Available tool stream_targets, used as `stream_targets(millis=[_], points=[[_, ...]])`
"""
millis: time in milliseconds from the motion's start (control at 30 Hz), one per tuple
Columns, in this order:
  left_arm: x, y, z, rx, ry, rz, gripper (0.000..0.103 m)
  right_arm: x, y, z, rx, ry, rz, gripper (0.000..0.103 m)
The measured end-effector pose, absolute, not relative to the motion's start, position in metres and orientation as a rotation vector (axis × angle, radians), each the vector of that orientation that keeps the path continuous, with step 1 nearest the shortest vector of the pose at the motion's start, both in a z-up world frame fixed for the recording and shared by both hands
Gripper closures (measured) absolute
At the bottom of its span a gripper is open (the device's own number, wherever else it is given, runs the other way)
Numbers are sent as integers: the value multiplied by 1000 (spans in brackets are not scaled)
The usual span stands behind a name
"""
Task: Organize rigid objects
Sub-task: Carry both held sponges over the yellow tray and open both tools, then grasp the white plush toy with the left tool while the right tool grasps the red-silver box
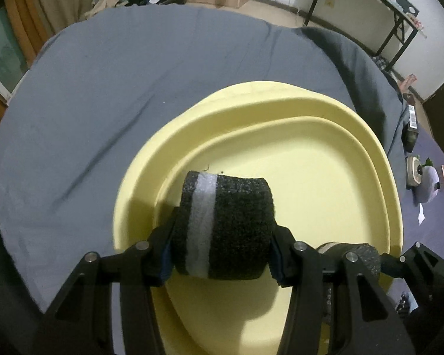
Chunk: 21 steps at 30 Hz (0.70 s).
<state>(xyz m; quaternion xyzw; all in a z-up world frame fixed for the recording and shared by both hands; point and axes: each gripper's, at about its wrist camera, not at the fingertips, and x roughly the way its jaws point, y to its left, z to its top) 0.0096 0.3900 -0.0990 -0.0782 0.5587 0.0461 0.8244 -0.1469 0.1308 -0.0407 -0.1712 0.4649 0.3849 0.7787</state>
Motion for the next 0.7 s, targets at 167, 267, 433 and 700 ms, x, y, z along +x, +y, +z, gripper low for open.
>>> stream_targets(millis=[167, 267, 433, 700], points=[[12, 392, -101, -211, 1198, 114, 49, -146, 120, -40, -356, 1000, 836, 37], [8, 390, -75, -240, 1140, 96, 34, -143, 104, -36, -257, 1019, 839, 29], [13, 358, -16, -197, 1034, 18, 0, -148, 53, 22, -107, 917, 829, 6], [58, 230, 33, -93, 1007, -143, 0, -117, -129, 79, -11, 812, 540, 0]])
